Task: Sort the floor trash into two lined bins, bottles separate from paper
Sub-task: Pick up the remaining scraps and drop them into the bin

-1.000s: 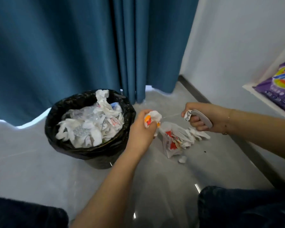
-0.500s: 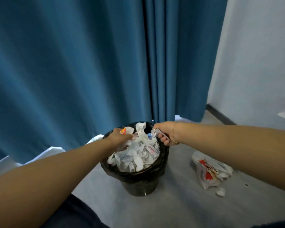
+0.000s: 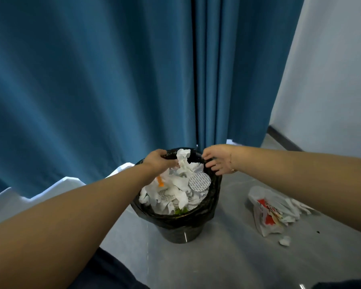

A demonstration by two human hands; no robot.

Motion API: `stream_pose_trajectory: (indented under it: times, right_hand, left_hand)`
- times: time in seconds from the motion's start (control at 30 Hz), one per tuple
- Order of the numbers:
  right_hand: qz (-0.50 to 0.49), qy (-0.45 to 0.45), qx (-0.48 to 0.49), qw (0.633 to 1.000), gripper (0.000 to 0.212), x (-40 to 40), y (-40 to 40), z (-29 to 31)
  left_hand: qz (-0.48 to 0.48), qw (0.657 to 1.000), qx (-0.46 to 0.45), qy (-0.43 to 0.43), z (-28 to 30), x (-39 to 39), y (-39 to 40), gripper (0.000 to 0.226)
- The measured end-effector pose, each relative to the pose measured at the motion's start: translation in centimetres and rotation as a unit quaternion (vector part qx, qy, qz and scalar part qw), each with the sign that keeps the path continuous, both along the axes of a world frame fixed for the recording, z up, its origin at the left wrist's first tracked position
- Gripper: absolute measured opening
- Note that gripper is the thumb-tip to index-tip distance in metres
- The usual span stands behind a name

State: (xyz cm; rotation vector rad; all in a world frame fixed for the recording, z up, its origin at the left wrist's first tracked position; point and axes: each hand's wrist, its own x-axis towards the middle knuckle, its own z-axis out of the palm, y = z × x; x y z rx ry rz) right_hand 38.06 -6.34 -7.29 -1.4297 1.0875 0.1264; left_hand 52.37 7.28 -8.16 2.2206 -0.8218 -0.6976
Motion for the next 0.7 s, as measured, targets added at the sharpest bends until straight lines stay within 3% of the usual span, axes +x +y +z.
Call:
stream_pose_trajectory:
  times: [0.1,0.17,0.27,0.43,0.57,0.7]
  right_hand:
    - [-0.044,-0.022,-0.035,0.998,0.026,-2.4,-2.1,-0.6]
    - [-0.065,-0.023,-0.044,0.997,0.011,-4.7,-3.6,-1.2]
    - [-0.057,0.033,-0.081,0.994,0.012,-8.7,-5.5,-2.9]
    - [0.032,0.176,-0.175,0.968,0.024,-13.4,-6.8,-6.9]
    - [0.128,0.305,-0.28,0.901,0.043,-15.9,-5.9,-12.0]
    - [0.23,0.387,-0.267,0.852,0.061,-20.1,-5.3,-16.7]
  left_hand:
    - [-0.107,0.964,0.061,-0.234,-0.5,-0.1,-0.1,0.043]
    - [-0.175,0.928,0.062,-0.323,-0.4,-0.7,-0.2,0.028]
    - [-0.245,0.887,0.088,-0.381,-0.8,-1.3,-0.9,0.021]
    - [-0.311,0.84,0.1,-0.433,-2.0,-2.8,-2.5,0.038]
    - [-0.362,0.788,0.034,-0.497,-3.3,-5.2,-4.1,0.042]
    - [-0.452,0.725,-0.036,-0.518,-4.9,-8.4,-4.7,0.044]
